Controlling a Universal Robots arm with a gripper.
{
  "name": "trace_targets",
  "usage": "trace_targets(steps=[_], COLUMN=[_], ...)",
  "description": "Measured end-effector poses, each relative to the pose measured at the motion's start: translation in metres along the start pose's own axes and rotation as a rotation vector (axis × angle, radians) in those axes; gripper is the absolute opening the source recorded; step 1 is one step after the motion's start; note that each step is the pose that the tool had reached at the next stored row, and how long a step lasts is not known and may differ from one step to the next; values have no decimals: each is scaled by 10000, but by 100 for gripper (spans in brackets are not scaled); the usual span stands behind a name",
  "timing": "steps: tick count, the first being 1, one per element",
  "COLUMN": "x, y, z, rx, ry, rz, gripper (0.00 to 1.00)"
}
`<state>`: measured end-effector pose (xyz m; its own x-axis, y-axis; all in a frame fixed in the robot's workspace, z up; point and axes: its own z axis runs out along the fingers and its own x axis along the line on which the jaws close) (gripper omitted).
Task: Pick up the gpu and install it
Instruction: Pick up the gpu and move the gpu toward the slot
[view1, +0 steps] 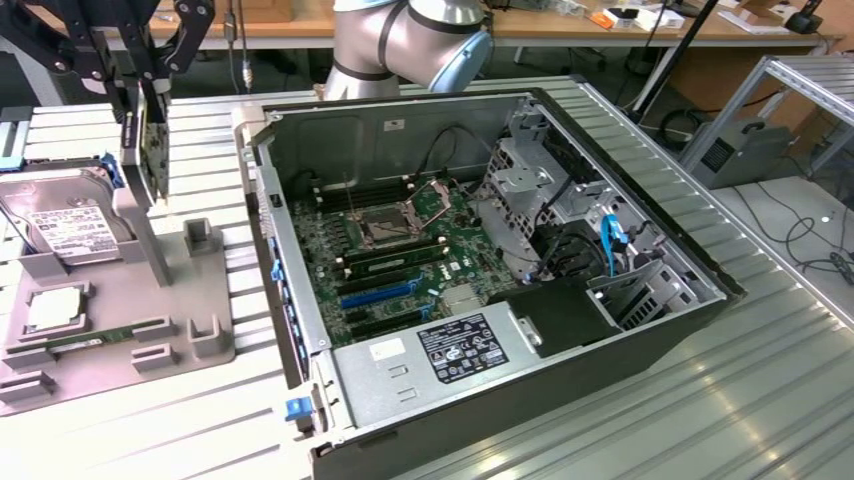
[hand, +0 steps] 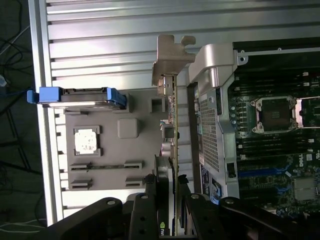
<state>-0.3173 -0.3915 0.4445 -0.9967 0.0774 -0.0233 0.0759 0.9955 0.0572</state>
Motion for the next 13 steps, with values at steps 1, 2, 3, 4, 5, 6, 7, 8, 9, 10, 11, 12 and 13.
trace_targets(steps=[1, 2, 3, 4, 5, 6, 7, 8, 9, 10, 11, 12, 13], x=[-9, -17, -24, -32, -42, -48, -58, -63, -78, -84, -90, -99, -112], y=[1, 1, 2, 2, 3, 4, 4, 5, 6, 6, 7, 7, 8], z=[1, 2, 1, 2, 2, 2, 2, 3, 3, 4, 4, 4, 4], rx=[-1, -1, -1, -1, -1, -2, -1, -2, -1, -2, -1, -1, -1], ry=[-1, -2, -1, -2, -1, -2, -1, -2, -2, -2, -2, -1, -2], rz=[-1, 0, 0, 0, 0, 0, 0, 0, 0, 0, 0, 0, 0], gripper=[27, 27, 27, 27, 27, 27, 27, 27, 27, 27, 27, 27, 27])
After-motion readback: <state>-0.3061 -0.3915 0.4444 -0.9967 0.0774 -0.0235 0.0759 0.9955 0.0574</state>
